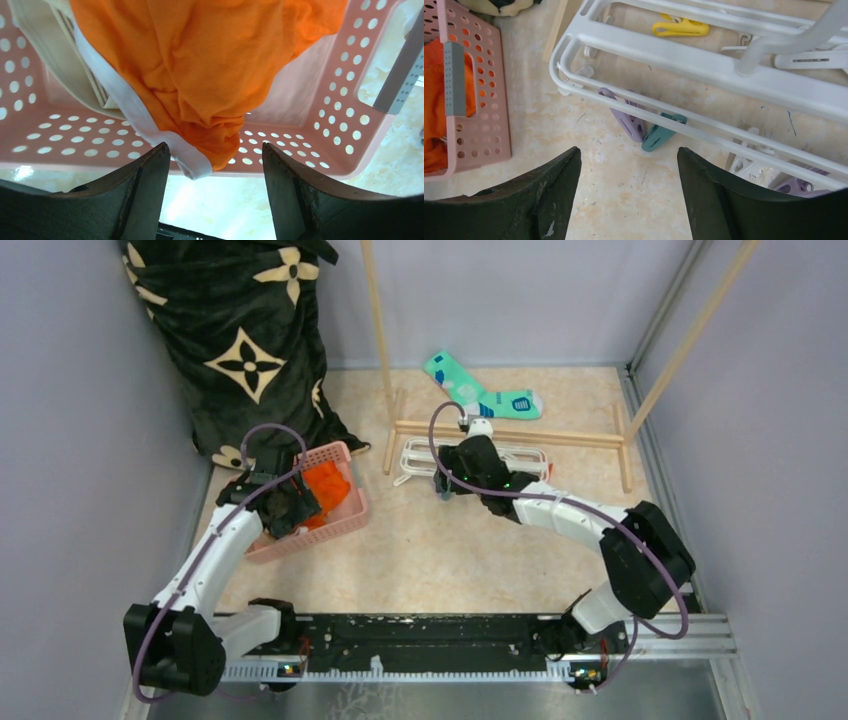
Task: Clip the underwear to the hanger
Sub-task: Move the hanger to the center of the board, then pick up the underwear from the bin.
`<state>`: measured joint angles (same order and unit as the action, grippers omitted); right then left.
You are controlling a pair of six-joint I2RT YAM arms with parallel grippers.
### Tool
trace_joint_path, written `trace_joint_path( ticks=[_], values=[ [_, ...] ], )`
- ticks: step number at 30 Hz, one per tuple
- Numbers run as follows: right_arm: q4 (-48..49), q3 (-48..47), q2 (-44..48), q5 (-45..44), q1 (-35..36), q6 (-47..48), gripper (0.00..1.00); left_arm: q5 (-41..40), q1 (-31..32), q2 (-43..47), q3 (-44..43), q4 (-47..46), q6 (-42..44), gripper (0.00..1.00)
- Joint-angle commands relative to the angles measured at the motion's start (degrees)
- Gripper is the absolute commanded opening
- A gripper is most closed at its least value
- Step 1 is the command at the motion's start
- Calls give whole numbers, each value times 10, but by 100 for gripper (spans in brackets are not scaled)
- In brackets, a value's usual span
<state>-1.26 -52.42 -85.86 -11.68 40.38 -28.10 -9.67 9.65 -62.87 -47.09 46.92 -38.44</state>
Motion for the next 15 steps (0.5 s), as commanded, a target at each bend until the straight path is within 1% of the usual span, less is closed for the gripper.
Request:
trace_joint_path(
  ticks=[1,2,5,9,15],
  values=[
    [16,23,39,7,0,-20,71,-40,10,21,-2,33,-39,73],
    [13,28,45,5,0,-22,71,-43,13,27,1,34,-45,73],
    [12,42,61,2,0,-30,71,-28,16,40,10,32,-53,65],
    [7,52,74,1,0,-35,71,-10,24,42,23,30,-64,58],
    [0,56,82,0,0,-38,71,-19,28,38,27,22,-66,57]
  ],
)
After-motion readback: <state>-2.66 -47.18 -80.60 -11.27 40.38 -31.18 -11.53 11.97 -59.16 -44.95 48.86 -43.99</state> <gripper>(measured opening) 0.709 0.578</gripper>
